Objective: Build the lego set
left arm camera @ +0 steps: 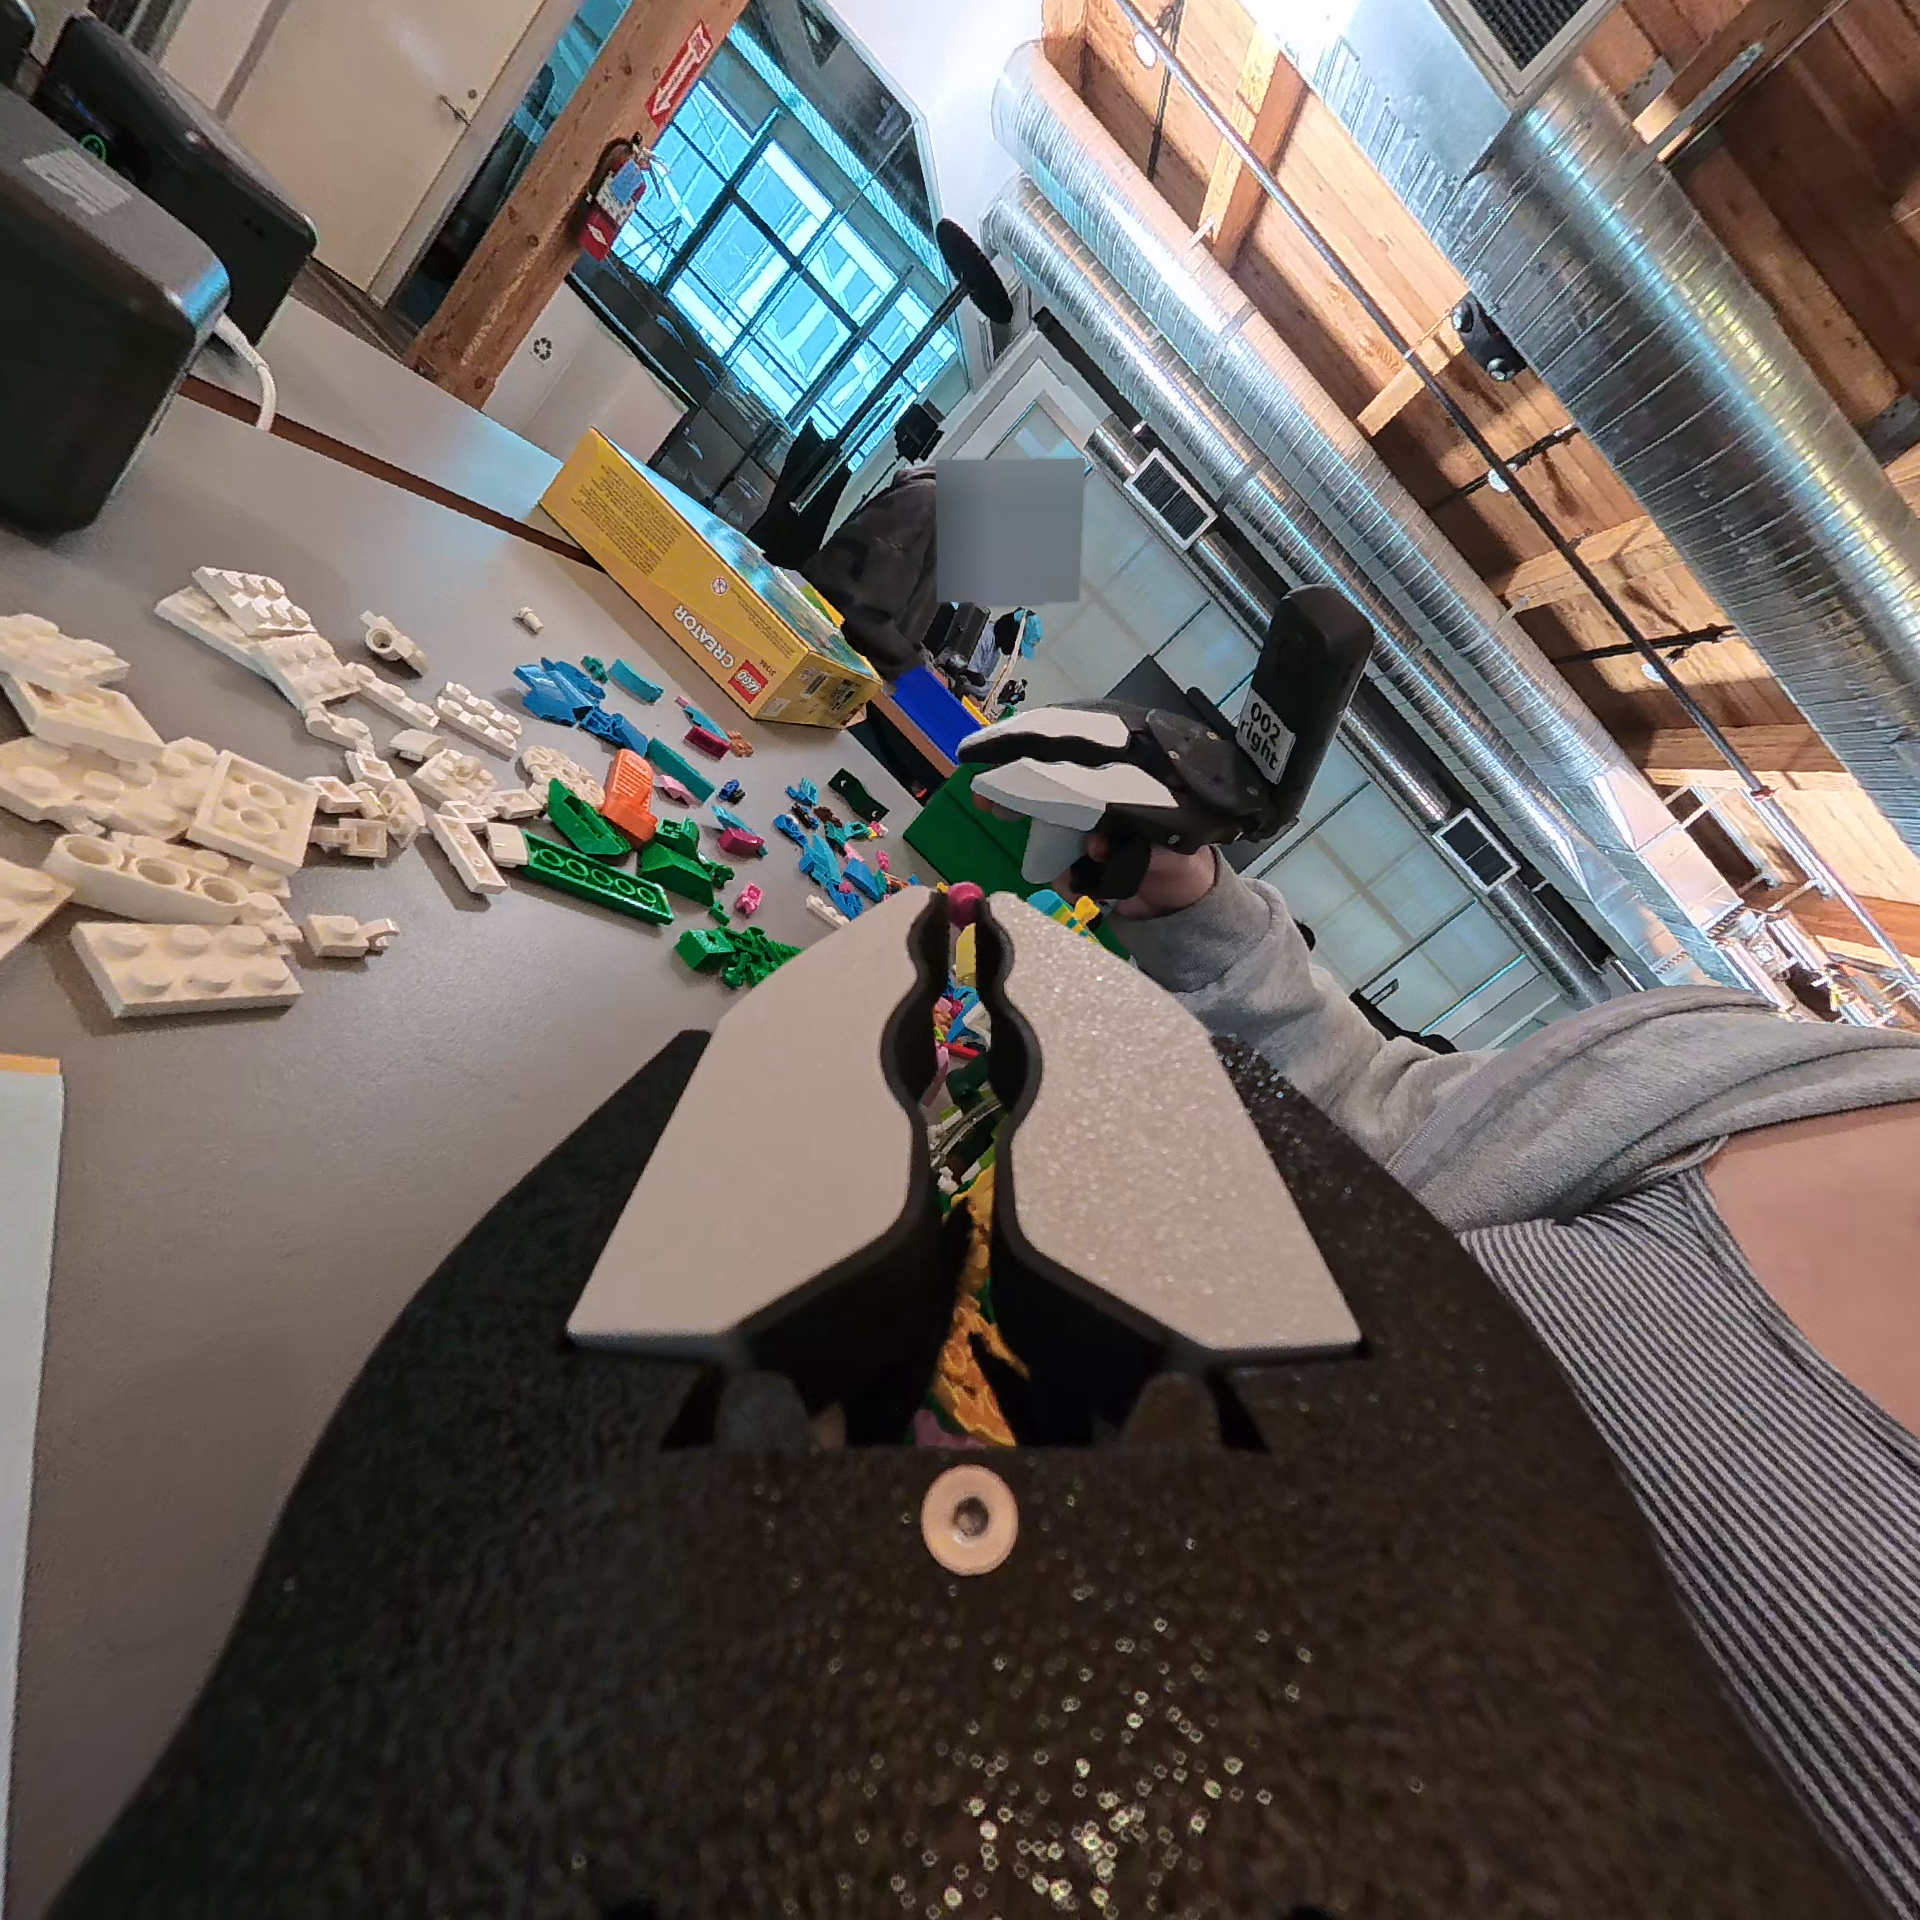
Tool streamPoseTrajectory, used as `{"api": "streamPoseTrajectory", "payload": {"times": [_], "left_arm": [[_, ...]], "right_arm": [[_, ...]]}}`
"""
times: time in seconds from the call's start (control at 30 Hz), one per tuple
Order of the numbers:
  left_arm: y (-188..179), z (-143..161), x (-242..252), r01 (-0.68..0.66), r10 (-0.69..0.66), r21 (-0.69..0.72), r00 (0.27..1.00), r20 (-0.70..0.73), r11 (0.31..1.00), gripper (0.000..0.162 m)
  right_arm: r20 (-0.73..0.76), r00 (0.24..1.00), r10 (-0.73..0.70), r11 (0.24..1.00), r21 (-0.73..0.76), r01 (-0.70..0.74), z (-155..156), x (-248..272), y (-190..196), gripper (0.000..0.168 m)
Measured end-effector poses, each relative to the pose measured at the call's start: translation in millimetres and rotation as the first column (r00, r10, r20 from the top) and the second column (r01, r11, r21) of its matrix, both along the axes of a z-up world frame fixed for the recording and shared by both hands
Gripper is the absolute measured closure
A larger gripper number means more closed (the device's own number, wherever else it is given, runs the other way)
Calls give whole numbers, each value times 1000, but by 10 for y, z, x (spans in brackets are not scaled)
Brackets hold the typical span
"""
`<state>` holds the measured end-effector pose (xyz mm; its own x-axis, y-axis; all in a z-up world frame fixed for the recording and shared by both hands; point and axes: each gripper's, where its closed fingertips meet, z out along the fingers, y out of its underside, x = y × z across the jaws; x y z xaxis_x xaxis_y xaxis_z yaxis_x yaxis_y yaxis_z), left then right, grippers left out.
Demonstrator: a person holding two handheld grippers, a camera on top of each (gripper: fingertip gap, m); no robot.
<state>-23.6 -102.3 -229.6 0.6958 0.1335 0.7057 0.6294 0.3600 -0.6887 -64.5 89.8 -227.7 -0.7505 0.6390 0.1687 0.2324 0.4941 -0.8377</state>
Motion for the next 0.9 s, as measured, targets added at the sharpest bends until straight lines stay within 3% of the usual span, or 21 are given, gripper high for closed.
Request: {"api": "streamPoseTrajectory", "payload": {"times": [0.2,0.33,0.53,0.9], "left_arm": [[-3,1,-2,0,0,3,1000,1,1000,158],[3,-4,2,2,-2,-3,1000,-1,1000,158],[16,-13,8,3,-3,-16,1000,-6,1000,158],[30,-23,16,11,-11,-24,1000,-7,1000,158]], "right_arm": [[0,999,41,999,17,-41,5,0,-96,154],[-6,992,123,987,108,-121,-12,-124,-240,152],[106,942,318,939,100,-328,-3,-362,-828,149],[288,791,539,770,213,-602,-429,-731,-1862,151]]}}
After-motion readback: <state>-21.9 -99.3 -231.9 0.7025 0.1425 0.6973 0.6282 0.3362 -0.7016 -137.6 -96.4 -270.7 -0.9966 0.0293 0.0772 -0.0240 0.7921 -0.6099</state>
